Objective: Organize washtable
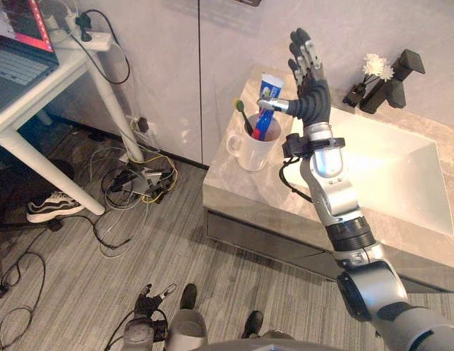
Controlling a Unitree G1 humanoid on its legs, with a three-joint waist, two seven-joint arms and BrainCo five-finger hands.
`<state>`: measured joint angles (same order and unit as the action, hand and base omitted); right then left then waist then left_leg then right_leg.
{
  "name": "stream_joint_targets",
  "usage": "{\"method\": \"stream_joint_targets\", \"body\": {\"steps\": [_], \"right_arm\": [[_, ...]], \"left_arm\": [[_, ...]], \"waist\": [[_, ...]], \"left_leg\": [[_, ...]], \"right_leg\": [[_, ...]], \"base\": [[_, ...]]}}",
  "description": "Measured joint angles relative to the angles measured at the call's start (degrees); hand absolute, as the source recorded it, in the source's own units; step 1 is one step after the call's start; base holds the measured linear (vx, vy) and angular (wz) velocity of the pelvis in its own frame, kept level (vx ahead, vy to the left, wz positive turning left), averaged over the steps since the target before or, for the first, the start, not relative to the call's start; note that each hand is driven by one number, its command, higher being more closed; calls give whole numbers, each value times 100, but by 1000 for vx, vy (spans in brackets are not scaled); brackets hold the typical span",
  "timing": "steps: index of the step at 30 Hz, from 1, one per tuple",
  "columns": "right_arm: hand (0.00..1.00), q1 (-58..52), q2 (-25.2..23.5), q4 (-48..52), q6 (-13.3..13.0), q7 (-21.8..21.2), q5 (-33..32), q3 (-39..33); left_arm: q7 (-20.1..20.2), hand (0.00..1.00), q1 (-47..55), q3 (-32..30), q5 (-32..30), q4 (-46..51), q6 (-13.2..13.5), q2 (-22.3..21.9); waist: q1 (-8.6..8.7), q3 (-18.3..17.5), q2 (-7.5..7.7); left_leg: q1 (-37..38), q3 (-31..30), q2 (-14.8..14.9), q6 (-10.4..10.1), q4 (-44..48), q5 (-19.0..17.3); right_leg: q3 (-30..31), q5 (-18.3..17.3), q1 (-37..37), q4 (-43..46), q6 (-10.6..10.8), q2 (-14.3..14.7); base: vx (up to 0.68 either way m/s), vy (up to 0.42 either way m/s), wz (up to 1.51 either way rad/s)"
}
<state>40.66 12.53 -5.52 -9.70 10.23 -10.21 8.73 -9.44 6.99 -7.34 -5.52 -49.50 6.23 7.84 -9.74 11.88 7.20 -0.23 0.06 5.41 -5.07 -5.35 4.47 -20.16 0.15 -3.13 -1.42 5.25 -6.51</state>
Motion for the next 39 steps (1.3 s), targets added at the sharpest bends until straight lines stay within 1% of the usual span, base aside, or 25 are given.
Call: {"method": "stream_joint_targets", "body": {"steps": [2, 3, 7, 8, 9, 10, 12, 13, 15, 16, 18, 21, 23, 24, 26, 27, 29, 30, 32, 33, 34, 35, 37, 38, 39], "right_arm": [[0, 0, 0, 171, -29, 1, -2, -19], [0, -1, 0, 245, -82, 4, -3, -51], [0, -149, 1, 760, -154, 3, -70, -383], [0, -411, 1, 1067, -263, 4, -233, -623], [0, -721, 2, 1309, -364, 7, -245, -899], [0, -868, 3, 1401, -392, 8, -273, -1045], [0, -1440, 4, 1584, -463, 79, -457, -1611], [0, -1611, 6, 1659, -467, 113, -455, -1776], [0, -2229, 30, 1907, -503, 209, -452, -2443], [0, -2462, 57, 2001, -531, 274, -452, -2753], [0, -3014, 83, 2129, -546, 441, -447, -3589], [0, -3753, -1, 2112, -553, 685, -442, -4234], [0, -4133, -170, 2080, -549, 796, -380, -4403], [0, -4323, -314, 1993, -531, 862, -235, -4481], [0, -4761, -719, 1166, -475, 959, -4, -4648], [0, -4853, -829, 908, -444, 1001, 5, -4674], [0, -5178, -1256, -5, -209, 1092, 9, -4754], [0, -5275, -1393, -368, -150, 1108, 7, -4795], [0, -5398, -1558, -874, -104, 1114, -45, -4835], [0, -5495, -1635, -1623, -39, 1094, -254, -4830], [0, -5518, -1642, -1807, 2, 1061, -321, -4827], [0, -5542, -1657, -2163, 38, 986, -455, -4832], [0, -5547, -1652, -2794, 42, 857, -516, -4885], [0, -5549, -1647, -3280, 50, 732, -692, -4904], [0, -5541, -1639, -3810, 74, 629, -711, -4913]], "left_arm": [[10, 0, 11, 7, -5, -10, -4, 4], [29, 0, 42, 21, -24, -57, -12, 12], [71, 0, 47, 60, -68, -254, -40, 38], [105, 0, 46, 63, -73, -284, -72, 45], [125, 0, 46, 69, -128, -338, -95, 49], [135, 0, 47, 70, -179, -366, -96, 49], [158, 0, 116, 91, -244, -484, -103, 46], [162, 0, 146, 118, -260, -497, -104, 43], [174, 0, 221, 185, -270, -554, -102, 3], [182, 0, 230, 188, -271, -628, -103, -24], [214, 0, 269, 259, -274, -720, -108, -51], [231, 0, 267, 285, -282, -725, -107, -74], [224, 0, 254, 285, -292, -726, -105, -82], [215, 0, 256, 286, -341, -727, -106, -86], [193, 0, 205, 292, -486, -724, -104, -89], [194, 0, 204, 298, -499, -724, -104, -91], [191, 0, 203, 311, -506, -725, -103, -111], [190, 0, 205, 321, -507, -728, -104, -116], [187, 0, 208, 331, -507, -746, -104, -125], [185, 0, 174, 332, -506, -844, -108, -137], [185, 0, 166, 332, -506, -871, -109, -147], [186, 0, 165, 332, -506, -893, -114, -165], [186, 0, 166, 332, -505, -893, -115, -192], [192, 0, 162, 332, -505, -892, -115, -199], [200, 0, 158, 336, -505, -892, -114, -198]], "waist": [[9, -28, -1], [38, -142, -6], [121, -352, -26], [137, -413, -28], [158, -483, -34], [174, -504, -42], [330, -639, -116], [342, -672, -143], [446, -821, -266], [470, -878, -329], [655, -980, -461], [814, -1036, -531], [918, -1082, -546], [949, -1101, -552], [966, -1108, -541], [968, -1118, -540], [985, -1122, -581], [1004, -1123, -596], [1011, -1118, -618], [1013, -1108, -644], [1012, -1101, -661], [1012, -1075, -689], [1000, -1039, -720], [988, -1033, -731], [989, -1022, -733]], "left_leg": [[21, 18, 0, 0, -1, 0], [23, 29, -3, 0, -1, 0], [81, 45, -8, 0, 1, 0], [108, 56, -9, -2, 1, -2], [125, 90, -9, 1, 0, -4], [144, 113, -8, 3, 0, -6], [206, 267, -2, 19, -4, -25], [238, 330, 0, 20, -4, -41], [295, 542, 3, 30, -46, -114], [300, 628, 3, 36, -56, -131], [298, 771, 1, 32, -58, -149], [365, 896, 24, 17, -56, -162], [372, 912, 33, 14, -22, -171], [378, 923, 35, 10, -4, -177], [457, 988, 35, 4, -1, -209], [476, 1016, 35, 6, -1, -224], [482, 1071, 20, -7, -1, -292], [476, 1070, 11, 1, 0, -299], [479, 1070, 3, 3, 0, -307], [483, 1071, -5, 4, 0, -315], [485, 1070, -8, 7, 0, -316], [503, 1069, -10, 16, 1, -314], [553, 1051, -6, 19, 1, -313], [561, 1001, -4, 17, 0, -315], [564, 920, -4, 16, 0, -315]], "right_leg": [[19, 0, -12, -2, 0, 0], [28, 0, -13, -10, 0, -3], [40, 0, -71, -37, 0, -5], [46, 0, -100, -50, 1, -4], [71, 0, -103, -56, 1, -5], [91, 2, -106, -55, 2, -5], [243, 9, -80, -49, 10, -6], [297, 10, -73, -51, 11, -8], [518, 22, -4, -50, 35, -9], [583, 35, 42, -54, 55, -10], [713, 83, 104, -105, 73, -9], [843, 107, 113, -116, 44, 19], [853, 113, 116, -117, 37, 29], [860, 117, 117, -117, 31, 32], [910, 120, 97, -119, 30, 33], [933, 118, 93, -122, 33, 33], [989, 103, 106, -148, 72, 20], [989, 109, 101, -169, 81, 12], [988, 109, 91, -177, 83, 5], [987, 110, 81, -187, 84, -3], [986, 111, 74, -188, 85, -6], [983, 114, 30, -194, 82, -7], [950, 115, -23, -203, 72, -3], [897, 95, -60, -215, 77, 0], [818, 58, -104, -219, 97, -1]], "base": [[-9, 6, -5], [5, 5, -4], [3, 1, -1], [-5, 5, -5], [-13, 9, -10], [-27, 16, -17], [-39, 27, -32], [-33, 33, -50], [-26, 33, -52], [-10, 31, -51], [8, 18, -36], [22, -7, -22], [34, -16, -10], [36, -9, -6], [3, 6, -13], [-8, 17, -19], [4, 20, -13], [0, 0, 0], [0, 0, 0], [0, 0, 0], [43, -1, 1], [38, -5, 2], [19, -10, 8], [13, -23, 24], [23, -27, 28]]}}
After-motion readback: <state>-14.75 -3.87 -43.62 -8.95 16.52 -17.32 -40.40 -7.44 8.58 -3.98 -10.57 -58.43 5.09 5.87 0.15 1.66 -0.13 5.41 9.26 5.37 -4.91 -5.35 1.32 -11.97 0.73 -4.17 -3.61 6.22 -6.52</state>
